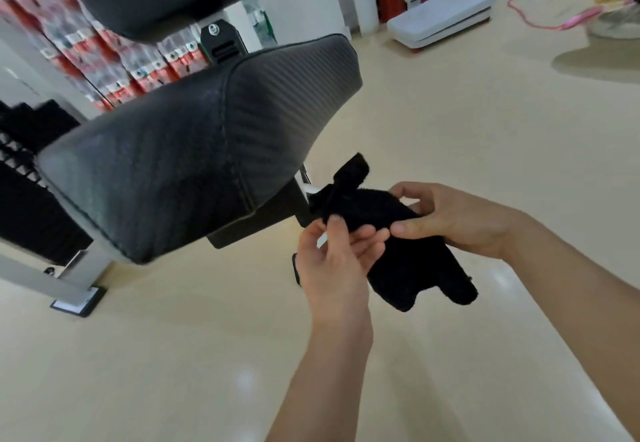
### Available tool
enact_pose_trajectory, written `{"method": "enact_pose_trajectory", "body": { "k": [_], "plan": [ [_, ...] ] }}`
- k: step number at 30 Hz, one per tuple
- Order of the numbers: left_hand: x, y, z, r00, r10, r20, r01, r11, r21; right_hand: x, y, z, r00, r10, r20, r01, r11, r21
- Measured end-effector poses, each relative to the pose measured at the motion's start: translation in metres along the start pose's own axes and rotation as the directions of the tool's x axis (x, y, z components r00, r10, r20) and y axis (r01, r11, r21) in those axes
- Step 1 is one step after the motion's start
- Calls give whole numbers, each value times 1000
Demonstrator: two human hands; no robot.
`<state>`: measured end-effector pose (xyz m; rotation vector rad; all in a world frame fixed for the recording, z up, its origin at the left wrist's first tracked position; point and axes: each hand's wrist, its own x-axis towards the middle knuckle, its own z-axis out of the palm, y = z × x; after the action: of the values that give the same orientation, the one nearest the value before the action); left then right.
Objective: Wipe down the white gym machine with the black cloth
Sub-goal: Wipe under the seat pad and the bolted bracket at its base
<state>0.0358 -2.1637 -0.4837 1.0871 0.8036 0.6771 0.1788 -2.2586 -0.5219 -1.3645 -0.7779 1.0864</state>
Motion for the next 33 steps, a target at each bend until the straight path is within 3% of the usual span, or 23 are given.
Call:
{"method": "enact_pose_trajectory", "body": {
  "k": [3, 5, 7, 8, 9, 10, 11, 12, 14, 18, 22, 25, 28, 33],
  "plan": [
    [0, -10, -16, 994, -28, -110, 25, 999, -26, 4, -22, -5, 990, -64, -126, 57, 997, -61],
    [3, -18, -22, 984, -56, -171, 56, 998, -7, 23, -36, 11, 935, -168, -313, 153, 986, -70],
    [1, -24, -26, 971, 5, -241, 27, 991, 128, 54, -33, 34, 837, -252, -486, 139, 956, -257],
    [1, -27, -30, 958, 143, -249, -70, 958, 278, 65, -30, 47, 773, -306, -556, 45, 900, -433],
    [-1, -28, -34, 922, 345, -177, -232, 856, 462, 68, -29, 57, 725, -345, -596, -80, 818, -570],
    [-4, -27, -37, 860, 510, -13, -399, 687, 607, 65, -26, 62, 706, -373, -602, -132, 766, -629],
    [-4, -28, -37, 795, 575, 193, -529, 500, 686, 60, -24, 65, 723, -350, -596, -115, 790, -603],
    [-2, -32, -36, 766, 542, 347, -598, 398, 696, 54, -23, 68, 770, -280, -574, -49, 870, -491],
    [0, -34, -26, 795, 405, 452, -603, 441, 665, 44, -25, 75, 843, -162, -514, 17, 961, -274],
    [8, -34, -19, 831, 379, 408, -556, 522, 647, 63, -46, 74, 866, -133, -482, -110, 889, -444],
    [28, -15, -6, 905, 313, 288, -425, 614, 666, 98, -65, 69, 901, 2, -434, -170, 922, -349],
    [21, -12, -3, 898, 324, 297, -435, 559, 706, 94, -62, 66, 928, 28, -372, -133, 957, -259],
    [-3, -23, -15, 826, 378, 419, -557, 436, 706, 64, -48, 69, 890, -60, -453, -29, 982, -187],
    [-23, -50, -33, 812, 401, 424, -578, 458, 675, 19, -10, 87, 841, -97, -533, 225, 958, 180]
  ]
}}
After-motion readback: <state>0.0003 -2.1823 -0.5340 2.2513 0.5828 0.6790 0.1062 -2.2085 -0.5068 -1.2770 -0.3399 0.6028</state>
